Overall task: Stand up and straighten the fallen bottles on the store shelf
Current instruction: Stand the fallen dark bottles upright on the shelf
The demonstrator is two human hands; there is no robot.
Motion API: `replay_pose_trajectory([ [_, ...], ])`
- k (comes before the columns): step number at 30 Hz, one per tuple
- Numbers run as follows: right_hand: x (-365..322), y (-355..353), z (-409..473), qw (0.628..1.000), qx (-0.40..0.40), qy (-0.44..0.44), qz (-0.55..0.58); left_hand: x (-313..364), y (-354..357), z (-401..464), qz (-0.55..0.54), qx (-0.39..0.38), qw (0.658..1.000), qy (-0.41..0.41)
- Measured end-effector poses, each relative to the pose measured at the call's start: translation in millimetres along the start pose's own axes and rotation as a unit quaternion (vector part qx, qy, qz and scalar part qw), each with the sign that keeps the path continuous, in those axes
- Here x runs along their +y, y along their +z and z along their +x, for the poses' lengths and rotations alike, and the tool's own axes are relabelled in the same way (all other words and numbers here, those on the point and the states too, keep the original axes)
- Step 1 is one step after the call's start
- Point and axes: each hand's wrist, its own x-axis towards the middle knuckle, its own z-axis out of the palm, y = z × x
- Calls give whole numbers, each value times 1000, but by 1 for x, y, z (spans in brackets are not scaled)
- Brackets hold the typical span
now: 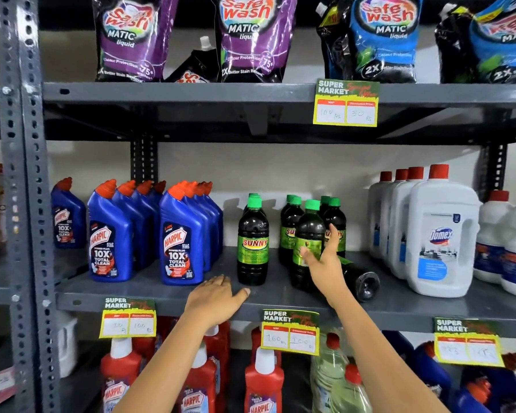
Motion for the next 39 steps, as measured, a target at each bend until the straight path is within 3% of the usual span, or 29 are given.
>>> replay_pose_trajectory([
  [7, -3, -2, 2, 999, 25, 23, -33, 1, 0, 1, -3, -5, 1000, -4],
  [11, 0, -2, 1, 999, -27, 42, -19, 0, 1, 1, -2, -1, 1000, -3],
  [15, -3, 4, 2, 996, 22, 20, -79, 1, 0, 0, -4, -5, 1000, -6],
  [19, 1, 6, 1, 997, -12, 0, -77, 0, 0, 0, -5, -1, 1000, -9],
  [24, -6, 11, -1, 982, 55, -18, -180, 1, -1, -1, -5, -4, 1000, -7],
  [31, -5, 1, -4, 995, -1, -10, -96, 1, -2, -1, -4, -10, 1000, -6],
  [33, -8, -16, -1, 992, 39, -50, -109, 0, -2, -1, -5, -10, 1000, -6],
  [35, -8, -41, 15, 969, 59, -42, -237, 0, -1, 0, -5, -10, 1000, -7],
  [37, -7, -61, 31, 914, -59, 69, -396, 0, -1, 0, -1, -12, 1000, -6],
  [39, -6, -68, 34, 853, -194, 159, -458, 0, -1, 0, 4, -19, 1000, -5],
])
